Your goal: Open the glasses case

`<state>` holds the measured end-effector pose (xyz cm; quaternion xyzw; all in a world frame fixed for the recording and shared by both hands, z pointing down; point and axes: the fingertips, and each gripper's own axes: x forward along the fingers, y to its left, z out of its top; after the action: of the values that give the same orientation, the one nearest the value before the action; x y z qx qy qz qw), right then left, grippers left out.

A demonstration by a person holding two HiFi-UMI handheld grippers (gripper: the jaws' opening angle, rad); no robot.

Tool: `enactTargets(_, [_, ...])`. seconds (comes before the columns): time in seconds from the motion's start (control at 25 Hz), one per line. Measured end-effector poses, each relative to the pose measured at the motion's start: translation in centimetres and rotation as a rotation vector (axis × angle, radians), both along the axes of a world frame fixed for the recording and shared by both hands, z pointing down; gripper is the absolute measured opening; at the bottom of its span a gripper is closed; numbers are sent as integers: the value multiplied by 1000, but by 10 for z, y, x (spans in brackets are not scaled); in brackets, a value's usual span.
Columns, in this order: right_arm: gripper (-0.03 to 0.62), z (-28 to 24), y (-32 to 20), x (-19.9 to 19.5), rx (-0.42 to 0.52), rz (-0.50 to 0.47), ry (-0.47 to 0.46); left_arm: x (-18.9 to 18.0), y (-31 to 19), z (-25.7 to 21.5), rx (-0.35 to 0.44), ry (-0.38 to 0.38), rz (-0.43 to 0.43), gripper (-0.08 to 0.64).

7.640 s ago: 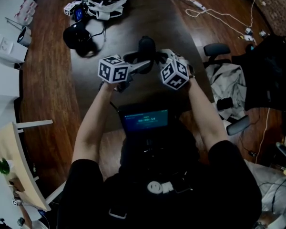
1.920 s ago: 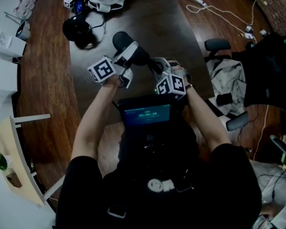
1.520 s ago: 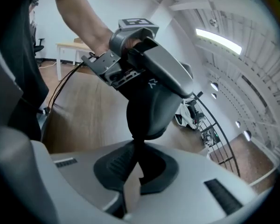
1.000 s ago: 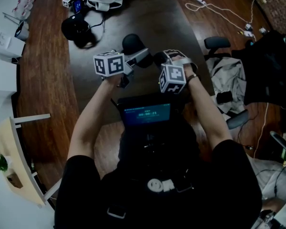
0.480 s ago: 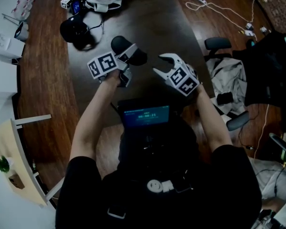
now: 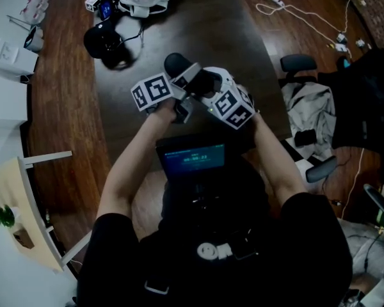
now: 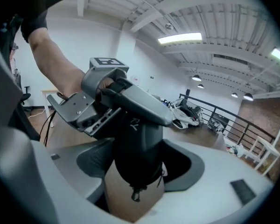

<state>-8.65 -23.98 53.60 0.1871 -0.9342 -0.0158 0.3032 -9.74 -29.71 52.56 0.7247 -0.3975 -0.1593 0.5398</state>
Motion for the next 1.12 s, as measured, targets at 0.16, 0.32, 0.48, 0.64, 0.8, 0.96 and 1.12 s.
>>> enactTargets(0.16, [336, -3, 7, -4, -182, -25, -121, -4, 5, -6, 51, 31, 57, 329])
enactTargets(0.32, [333, -6, 7, -1, -511, 16, -338, -15, 17, -16, 92, 90, 91, 330])
enactTargets(0.48, [331, -3, 13, 0, -788, 52, -501, -20, 19, -14, 162, 47, 129, 348])
enactTargets(0.64, [330, -2, 14, 2, -912, 81, -582, -23, 26, -3, 148, 43, 130, 348])
enactTargets(0.8, [325, 5, 2, 13, -1176, 156, -778, -33, 25, 4, 144, 94, 138, 348])
enactTargets(0.96, [322, 26, 3, 16, -1205, 206, -717, -27, 26, 18, 62, 81, 138, 291])
enactTargets(1.12, [301, 38, -20, 36, -1094, 273, -689, -35, 31, 37, -12, 69, 138, 273])
